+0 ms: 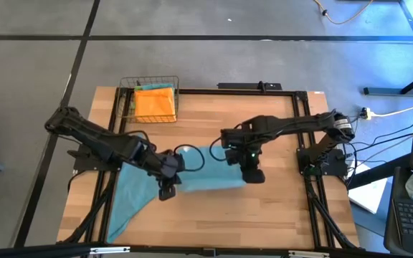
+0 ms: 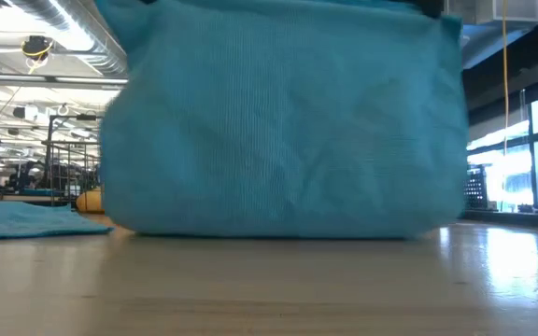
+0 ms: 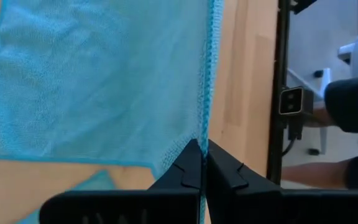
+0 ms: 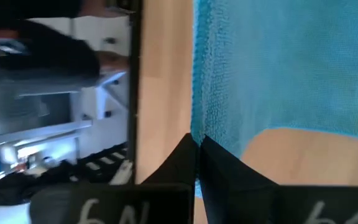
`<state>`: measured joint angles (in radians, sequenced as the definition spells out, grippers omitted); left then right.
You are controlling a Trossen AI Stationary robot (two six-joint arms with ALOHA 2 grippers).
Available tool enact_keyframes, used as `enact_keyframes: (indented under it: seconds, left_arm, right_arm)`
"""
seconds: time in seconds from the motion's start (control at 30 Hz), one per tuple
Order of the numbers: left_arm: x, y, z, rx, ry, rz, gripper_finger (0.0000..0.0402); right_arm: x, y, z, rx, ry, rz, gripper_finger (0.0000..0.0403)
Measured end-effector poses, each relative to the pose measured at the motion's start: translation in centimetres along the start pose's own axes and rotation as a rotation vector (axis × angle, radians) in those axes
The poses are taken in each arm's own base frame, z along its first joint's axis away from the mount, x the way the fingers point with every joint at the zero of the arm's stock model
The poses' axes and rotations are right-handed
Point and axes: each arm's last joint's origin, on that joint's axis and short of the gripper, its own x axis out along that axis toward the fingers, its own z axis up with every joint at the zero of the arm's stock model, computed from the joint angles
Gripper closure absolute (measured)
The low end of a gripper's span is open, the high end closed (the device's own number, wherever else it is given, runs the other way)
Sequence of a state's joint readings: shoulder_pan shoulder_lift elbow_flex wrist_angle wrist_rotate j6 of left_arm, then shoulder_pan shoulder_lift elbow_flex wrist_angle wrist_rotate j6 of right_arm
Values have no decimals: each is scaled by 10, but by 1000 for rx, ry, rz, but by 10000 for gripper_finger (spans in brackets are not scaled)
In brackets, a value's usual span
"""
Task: Fold microfiber towels
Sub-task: Fold the right light blue microfiber cloth
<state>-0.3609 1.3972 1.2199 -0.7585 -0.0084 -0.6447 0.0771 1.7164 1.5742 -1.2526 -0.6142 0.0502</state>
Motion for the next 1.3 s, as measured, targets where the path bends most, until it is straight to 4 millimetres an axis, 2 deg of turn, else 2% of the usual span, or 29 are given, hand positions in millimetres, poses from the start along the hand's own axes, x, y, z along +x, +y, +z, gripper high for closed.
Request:
enact_keyframes:
  seconds: [0.17,0.43,0.57,0.7,0.87,1.3]
  left_arm:
    - [11,0,-7,-36,-6,-19,401]
    - [29,15,-17,-41,-3,3,401]
    - [38,32,-21,-27,14,63,401]
    - [46,49,-25,-31,40,112,402]
    - [49,63,-23,-56,61,120,401]
    - [45,89,-10,17,-6,262,401]
  right_arm:
    - [9,-2,2,-29,-17,21,386]
    - [18,-10,0,-82,-12,-28,385]
    - [28,-23,-1,-103,-23,-131,385]
    - [29,-37,-2,-83,-39,-281,384]
    - [22,-51,0,-63,-76,-379,384]
    - [3,-76,6,-86,-166,-434,384]
